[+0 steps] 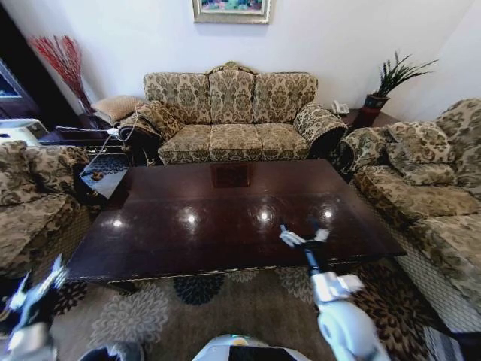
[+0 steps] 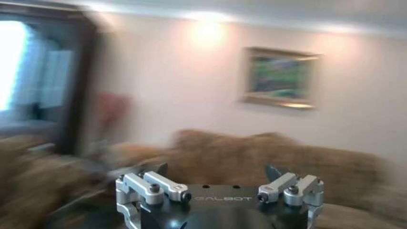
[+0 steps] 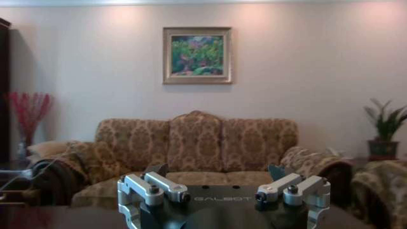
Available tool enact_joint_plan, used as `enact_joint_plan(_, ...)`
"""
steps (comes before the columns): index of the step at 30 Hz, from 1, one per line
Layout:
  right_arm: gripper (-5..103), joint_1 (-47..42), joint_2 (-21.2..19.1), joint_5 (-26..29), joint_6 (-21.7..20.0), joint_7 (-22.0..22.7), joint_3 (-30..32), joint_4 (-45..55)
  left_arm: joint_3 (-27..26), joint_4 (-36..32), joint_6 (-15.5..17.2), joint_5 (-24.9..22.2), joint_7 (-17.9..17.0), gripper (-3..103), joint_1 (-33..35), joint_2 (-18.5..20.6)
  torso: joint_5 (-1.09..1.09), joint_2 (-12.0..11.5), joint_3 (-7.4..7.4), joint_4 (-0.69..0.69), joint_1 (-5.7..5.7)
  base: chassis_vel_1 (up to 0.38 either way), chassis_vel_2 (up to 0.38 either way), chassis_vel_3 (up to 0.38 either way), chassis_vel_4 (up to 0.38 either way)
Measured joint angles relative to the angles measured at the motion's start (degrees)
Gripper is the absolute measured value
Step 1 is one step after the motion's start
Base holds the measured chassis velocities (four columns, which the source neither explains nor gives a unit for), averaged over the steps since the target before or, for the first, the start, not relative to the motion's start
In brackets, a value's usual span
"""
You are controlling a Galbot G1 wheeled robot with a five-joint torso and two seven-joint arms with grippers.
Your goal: Move to the front of the table and place the trash on the table into the trash bin.
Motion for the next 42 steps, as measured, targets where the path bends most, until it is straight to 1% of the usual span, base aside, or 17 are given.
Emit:
enact_joint_plan(3,100,-3.70,3.75,-5.24,2.78,0.38,-0.72,2.65,2.98,-13.90,6.85,1.04,-5.07,100,-0.10,1.77,0.02,0.00,0.00,-0.01,0.00,0.000,0.000,0.000,0.000)
enact_joint_plan(4,100,-3.70,3.75,-5.24,2.78,0.38,-0.72,2.65,2.98,-13.90,6.85,1.04,-5.07,100,-0.10,1.77,0.02,0.00,0.00,-0.01,0.00,0.000,0.000,0.000,0.000)
enact_joint_plan(5,100,-4.10,4.59,-6.34,3.69,0.40,-1.45,2.88,3.47,-16.59,8.94,2.21,-6.72,100,-0.38,1.95,0.02,0.00,0.00,-0.01,0.00,0.000,0.000,0.000,0.000)
enact_joint_plan(6,100,-4.10,5.09,-6.78,4.41,0.44,-2.22,3.04,3.67,-18.16,10.05,3.72,-7.68,100,-0.53,1.96,0.02,0.00,0.00,0.00,0.00,0.000,0.000,0.000,0.000)
enact_joint_plan(7,100,-4.10,5.09,-6.78,4.41,0.44,-2.22,3.04,3.67,-18.16,10.05,3.72,-7.68,100,-0.53,1.96,0.02,0.00,0.00,0.00,0.00,0.000,0.000,0.000,0.000)
enact_joint_plan(9,100,-3.71,5.58,-6.99,4.39,0.38,-2.92,3.72,3.73,-20.01,10.44,6.42,-8.41,100,-0.62,1.62,0.02,0.00,0.00,0.03,0.00,0.000,0.000,0.000,0.000)
enact_joint_plan(11,100,-3.71,5.64,-7.00,4.20,0.27,-3.02,4.14,3.69,-20.23,10.48,7.14,-8.63,100,-0.71,1.45,0.00,0.00,0.00,0.02,0.00,0.000,0.000,0.000,0.000)
enact_joint_plan(33,100,-3.46,5.51,-6.72,4.00,0.14,-3.18,4.07,3.49,-19.17,10.35,6.92,-8.83,100,-0.89,1.26,0.01,0.00,0.00,0.02,0.00,0.000,0.000,0.000,0.000)
enact_joint_plan(42,100,-3.42,5.50,-6.67,3.98,0.14,-3.21,4.00,3.45,-19.02,10.31,6.85,-8.86,100,-0.92,1.24,-0.01,0.00,0.00,0.02,0.01,-0.093,-0.094,0.114,0.101)
